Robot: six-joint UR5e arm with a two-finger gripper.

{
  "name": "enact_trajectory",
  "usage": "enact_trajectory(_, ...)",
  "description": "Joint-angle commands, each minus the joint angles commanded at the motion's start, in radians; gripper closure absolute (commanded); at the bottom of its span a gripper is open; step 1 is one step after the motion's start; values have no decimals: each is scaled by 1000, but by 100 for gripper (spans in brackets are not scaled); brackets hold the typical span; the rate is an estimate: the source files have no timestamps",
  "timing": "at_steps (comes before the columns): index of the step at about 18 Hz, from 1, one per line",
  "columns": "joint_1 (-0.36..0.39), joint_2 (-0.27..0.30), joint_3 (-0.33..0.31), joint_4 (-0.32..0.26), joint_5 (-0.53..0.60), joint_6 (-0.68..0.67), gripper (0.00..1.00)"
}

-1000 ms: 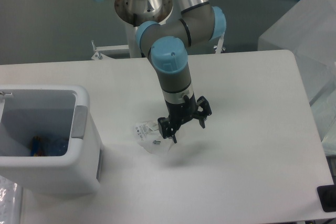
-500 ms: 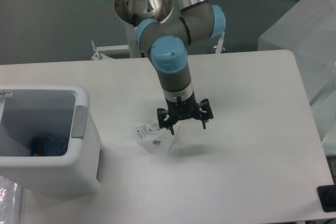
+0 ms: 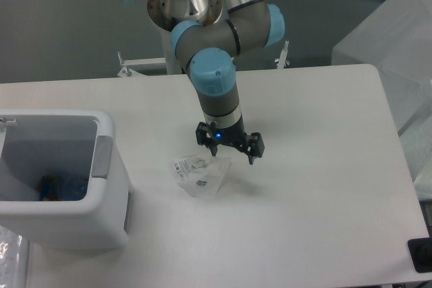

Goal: Place the trash in the trash can
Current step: 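Lower the gripper onto the wrapper and pinch it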

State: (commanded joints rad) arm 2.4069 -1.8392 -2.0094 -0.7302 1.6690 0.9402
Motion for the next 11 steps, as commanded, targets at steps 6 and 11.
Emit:
enact_trajectory(6,-28,-41,32,5,-3,11,0)
enact_trajectory(11,-49,-80,38,12,2,19,0)
